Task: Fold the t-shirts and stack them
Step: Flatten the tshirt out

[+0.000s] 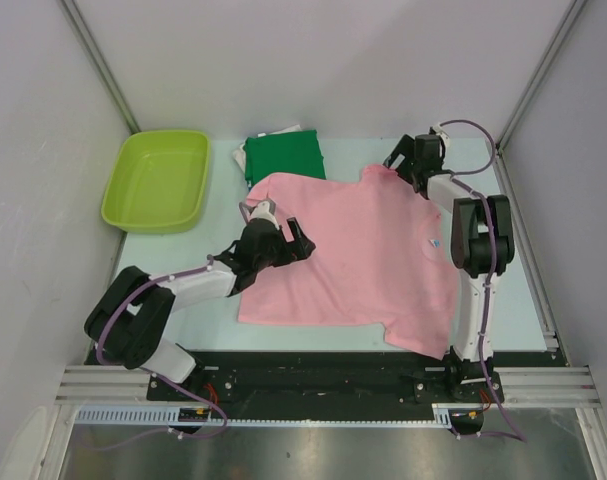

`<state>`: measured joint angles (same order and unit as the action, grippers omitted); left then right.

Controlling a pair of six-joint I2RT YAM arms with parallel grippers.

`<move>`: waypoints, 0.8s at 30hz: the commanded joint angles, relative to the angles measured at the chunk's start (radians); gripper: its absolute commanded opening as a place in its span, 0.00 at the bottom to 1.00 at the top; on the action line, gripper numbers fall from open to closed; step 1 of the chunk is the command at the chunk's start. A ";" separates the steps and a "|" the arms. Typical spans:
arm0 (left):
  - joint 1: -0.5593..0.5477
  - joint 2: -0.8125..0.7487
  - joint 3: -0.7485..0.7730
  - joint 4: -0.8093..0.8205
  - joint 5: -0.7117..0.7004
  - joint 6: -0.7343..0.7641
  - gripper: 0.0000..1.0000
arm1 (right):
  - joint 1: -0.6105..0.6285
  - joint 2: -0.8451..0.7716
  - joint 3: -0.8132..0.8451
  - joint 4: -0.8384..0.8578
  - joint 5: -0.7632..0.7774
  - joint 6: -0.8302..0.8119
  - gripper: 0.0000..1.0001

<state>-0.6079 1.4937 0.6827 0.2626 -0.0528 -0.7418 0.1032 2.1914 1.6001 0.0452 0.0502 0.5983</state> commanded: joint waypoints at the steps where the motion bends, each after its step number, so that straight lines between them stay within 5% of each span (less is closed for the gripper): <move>1: -0.007 0.010 0.015 0.013 -0.018 0.010 1.00 | 0.001 0.065 0.116 -0.017 -0.009 0.023 1.00; 24: -0.007 0.040 0.021 0.003 -0.030 0.036 1.00 | 0.000 0.335 0.466 0.116 -0.029 0.135 1.00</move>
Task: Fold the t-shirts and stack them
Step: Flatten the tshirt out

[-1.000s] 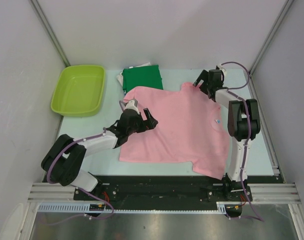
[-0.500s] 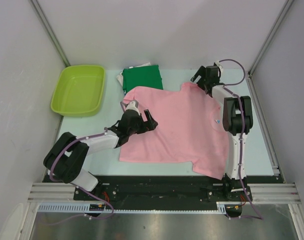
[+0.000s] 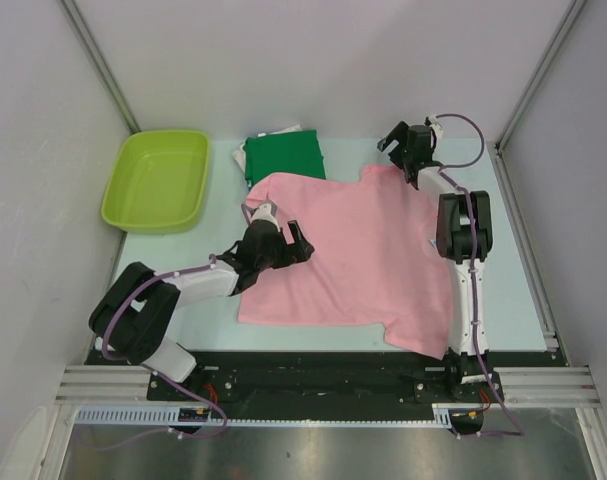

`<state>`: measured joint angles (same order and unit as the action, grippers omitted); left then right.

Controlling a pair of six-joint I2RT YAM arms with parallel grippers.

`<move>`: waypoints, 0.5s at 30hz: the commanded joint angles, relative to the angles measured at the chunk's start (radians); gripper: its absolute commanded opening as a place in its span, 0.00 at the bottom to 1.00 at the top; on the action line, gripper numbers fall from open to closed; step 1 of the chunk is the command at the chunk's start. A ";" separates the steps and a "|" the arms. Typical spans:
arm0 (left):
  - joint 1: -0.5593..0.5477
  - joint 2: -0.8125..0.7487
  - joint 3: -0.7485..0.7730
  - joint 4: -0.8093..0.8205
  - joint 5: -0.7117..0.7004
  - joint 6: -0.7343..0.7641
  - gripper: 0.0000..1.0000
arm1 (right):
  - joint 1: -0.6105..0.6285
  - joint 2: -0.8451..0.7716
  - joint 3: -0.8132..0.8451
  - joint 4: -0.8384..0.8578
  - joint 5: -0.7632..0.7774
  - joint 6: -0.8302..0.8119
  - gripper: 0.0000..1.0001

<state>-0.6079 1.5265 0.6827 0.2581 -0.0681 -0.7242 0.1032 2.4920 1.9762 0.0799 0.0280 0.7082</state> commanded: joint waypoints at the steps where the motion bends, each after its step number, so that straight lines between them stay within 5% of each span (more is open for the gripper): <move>1: -0.007 0.008 0.023 0.007 -0.015 0.020 1.00 | -0.002 0.044 0.130 0.081 -0.010 0.028 1.00; 12: -0.007 -0.008 0.017 -0.010 -0.025 0.028 1.00 | -0.013 0.194 0.361 -0.017 0.015 0.060 1.00; 15: -0.006 -0.028 0.014 -0.020 -0.030 0.028 1.00 | -0.019 0.156 0.284 0.030 0.015 0.063 1.00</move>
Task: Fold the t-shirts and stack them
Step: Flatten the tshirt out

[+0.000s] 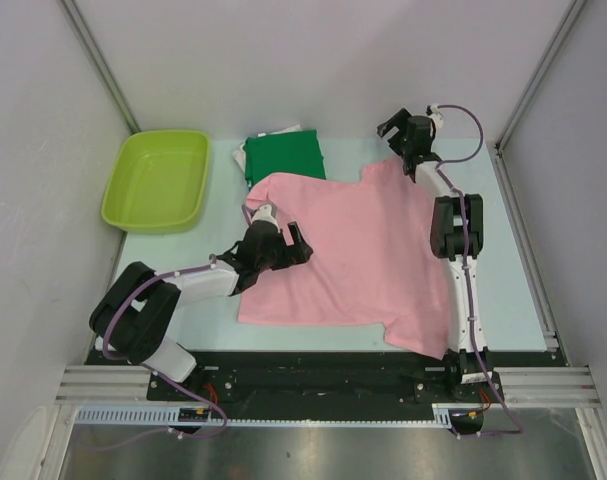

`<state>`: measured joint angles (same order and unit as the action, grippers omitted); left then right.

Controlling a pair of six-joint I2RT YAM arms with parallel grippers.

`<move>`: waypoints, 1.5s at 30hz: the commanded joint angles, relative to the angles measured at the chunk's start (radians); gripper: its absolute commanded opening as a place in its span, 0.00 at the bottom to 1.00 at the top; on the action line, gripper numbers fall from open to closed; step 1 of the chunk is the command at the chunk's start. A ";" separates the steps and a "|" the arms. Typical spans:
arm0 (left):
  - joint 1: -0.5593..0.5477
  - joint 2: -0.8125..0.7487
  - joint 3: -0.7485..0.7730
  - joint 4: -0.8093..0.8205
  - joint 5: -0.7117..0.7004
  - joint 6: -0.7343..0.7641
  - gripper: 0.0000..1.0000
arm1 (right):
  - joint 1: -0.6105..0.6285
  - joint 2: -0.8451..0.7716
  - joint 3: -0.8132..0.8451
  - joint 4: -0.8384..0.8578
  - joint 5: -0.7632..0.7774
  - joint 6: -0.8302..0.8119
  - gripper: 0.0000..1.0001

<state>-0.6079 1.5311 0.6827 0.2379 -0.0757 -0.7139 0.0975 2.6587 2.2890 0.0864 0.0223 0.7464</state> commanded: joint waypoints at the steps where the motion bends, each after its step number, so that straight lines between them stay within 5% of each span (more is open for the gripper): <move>1: -0.007 -0.046 0.008 -0.003 -0.027 0.016 1.00 | -0.016 -0.044 -0.083 0.064 0.034 0.012 1.00; 5: -0.007 -0.149 0.049 -0.101 -0.097 0.022 1.00 | -0.016 -0.267 -0.344 0.211 0.065 -0.057 1.00; 9: -0.007 -0.201 0.240 -0.389 -0.180 0.083 1.00 | -0.007 -0.562 -0.586 0.268 0.068 -0.136 1.00; 14: 0.008 -0.154 0.513 -0.537 -0.249 0.244 1.00 | 0.039 -0.798 -0.729 0.014 0.044 -0.237 1.00; 22: 0.019 0.214 1.039 -0.867 -0.484 0.540 1.00 | 0.247 -1.069 -0.922 -0.276 0.229 -0.349 1.00; 33: 0.140 0.468 1.103 -0.850 -0.604 0.625 1.00 | 0.360 -1.296 -1.128 -0.277 0.223 -0.349 1.00; 45: 0.180 0.635 1.183 -0.828 -0.595 0.620 1.00 | 0.381 -1.258 -1.185 -0.231 0.194 -0.364 1.00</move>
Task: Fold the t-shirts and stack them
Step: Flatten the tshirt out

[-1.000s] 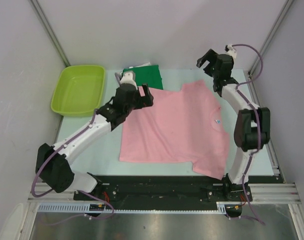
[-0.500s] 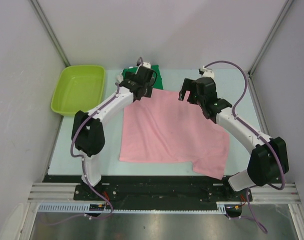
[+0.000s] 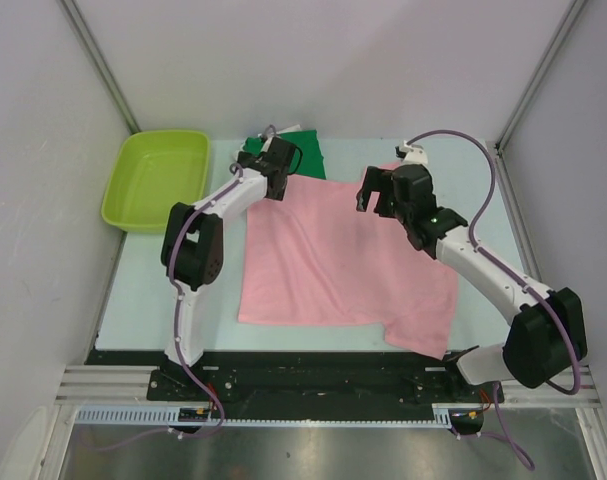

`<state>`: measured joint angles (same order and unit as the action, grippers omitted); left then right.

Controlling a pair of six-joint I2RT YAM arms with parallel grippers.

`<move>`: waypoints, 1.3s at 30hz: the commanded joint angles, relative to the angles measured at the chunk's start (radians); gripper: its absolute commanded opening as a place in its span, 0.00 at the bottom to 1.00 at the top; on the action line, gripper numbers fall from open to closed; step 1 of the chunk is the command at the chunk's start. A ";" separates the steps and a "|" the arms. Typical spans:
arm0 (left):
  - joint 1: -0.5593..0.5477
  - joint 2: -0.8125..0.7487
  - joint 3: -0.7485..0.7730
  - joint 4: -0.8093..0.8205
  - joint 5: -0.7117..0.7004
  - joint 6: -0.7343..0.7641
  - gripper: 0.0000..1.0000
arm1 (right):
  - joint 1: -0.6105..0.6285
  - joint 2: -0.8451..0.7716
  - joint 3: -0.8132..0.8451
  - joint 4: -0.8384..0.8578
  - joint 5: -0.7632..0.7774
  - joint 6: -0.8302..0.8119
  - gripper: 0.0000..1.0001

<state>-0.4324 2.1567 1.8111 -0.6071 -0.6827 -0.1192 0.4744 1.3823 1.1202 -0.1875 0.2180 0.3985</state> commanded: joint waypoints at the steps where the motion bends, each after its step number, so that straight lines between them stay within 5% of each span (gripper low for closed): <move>1: 0.003 0.005 0.038 0.026 0.021 0.021 1.00 | 0.004 0.021 -0.016 0.046 -0.003 -0.016 1.00; 39: 0.136 -0.017 0.109 0.052 0.031 0.043 1.00 | 0.063 0.130 -0.040 0.125 -0.037 0.033 1.00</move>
<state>-0.3302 2.2070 1.8397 -0.5644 -0.6415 -0.1120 0.5266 1.5105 1.0782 -0.1047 0.1764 0.4183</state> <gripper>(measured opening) 0.996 0.995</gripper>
